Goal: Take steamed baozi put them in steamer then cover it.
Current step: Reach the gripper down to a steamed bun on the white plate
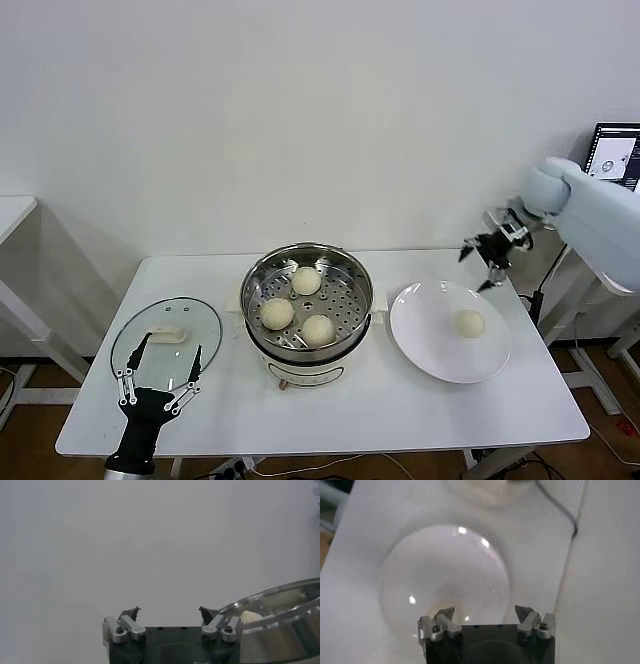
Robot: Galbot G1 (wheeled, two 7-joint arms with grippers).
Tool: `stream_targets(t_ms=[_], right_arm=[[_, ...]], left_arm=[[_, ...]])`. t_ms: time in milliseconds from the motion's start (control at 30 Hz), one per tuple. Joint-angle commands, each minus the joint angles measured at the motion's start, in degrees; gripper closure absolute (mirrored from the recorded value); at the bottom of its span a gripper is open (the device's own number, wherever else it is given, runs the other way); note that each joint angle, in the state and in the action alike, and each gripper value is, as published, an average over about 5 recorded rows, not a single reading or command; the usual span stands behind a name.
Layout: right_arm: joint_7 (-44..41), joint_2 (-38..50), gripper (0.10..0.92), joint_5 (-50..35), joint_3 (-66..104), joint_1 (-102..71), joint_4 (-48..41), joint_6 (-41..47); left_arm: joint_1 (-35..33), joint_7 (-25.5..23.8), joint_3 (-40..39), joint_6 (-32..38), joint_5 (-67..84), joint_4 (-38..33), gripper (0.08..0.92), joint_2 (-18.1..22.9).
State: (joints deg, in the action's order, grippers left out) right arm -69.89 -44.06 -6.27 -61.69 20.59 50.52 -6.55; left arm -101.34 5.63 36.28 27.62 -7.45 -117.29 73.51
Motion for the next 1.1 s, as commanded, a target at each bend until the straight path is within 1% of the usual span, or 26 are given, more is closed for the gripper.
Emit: stream_targets(t_ms=[33,467,867,933,1033,1100], right_arm=[[3.97,-1.15,0.203,1.54,4.10,-11.76,-8.82,4.21],[6.08,-7.54,0.203,3.75,6.44,-14.69,-13.86,3.46],[5.94,-9.49,0.210,5.38,6.48,-14.74,-15.41,3.41],[5.83,-9.41,0.246,5.39,6.44,-14.51,-15.23,3.43],[5.57,-9.10,0.330,5.18,6.19,-13.75,-14.67,3.50],[5.15,-8.56,0.367,4.81,5.69,-12.72,-13.76,3.58]], left_arm=[[-0.19,-0.02,0.17,-0.41,-0.14,-0.31,0.177,0.14],[-0.59,0.03,0.24,0.09,-0.12,0.36,0.177,0.18],[-0.72,0.07,0.42,0.37,-0.08,0.56,0.177,0.25],[-0.75,0.07,0.46,0.37,-0.07,0.57,0.177,0.29],[-0.74,0.07,0.48,0.36,-0.05,0.55,0.177,0.34],[-0.70,0.07,0.49,0.35,-0.05,0.50,0.177,0.39]])
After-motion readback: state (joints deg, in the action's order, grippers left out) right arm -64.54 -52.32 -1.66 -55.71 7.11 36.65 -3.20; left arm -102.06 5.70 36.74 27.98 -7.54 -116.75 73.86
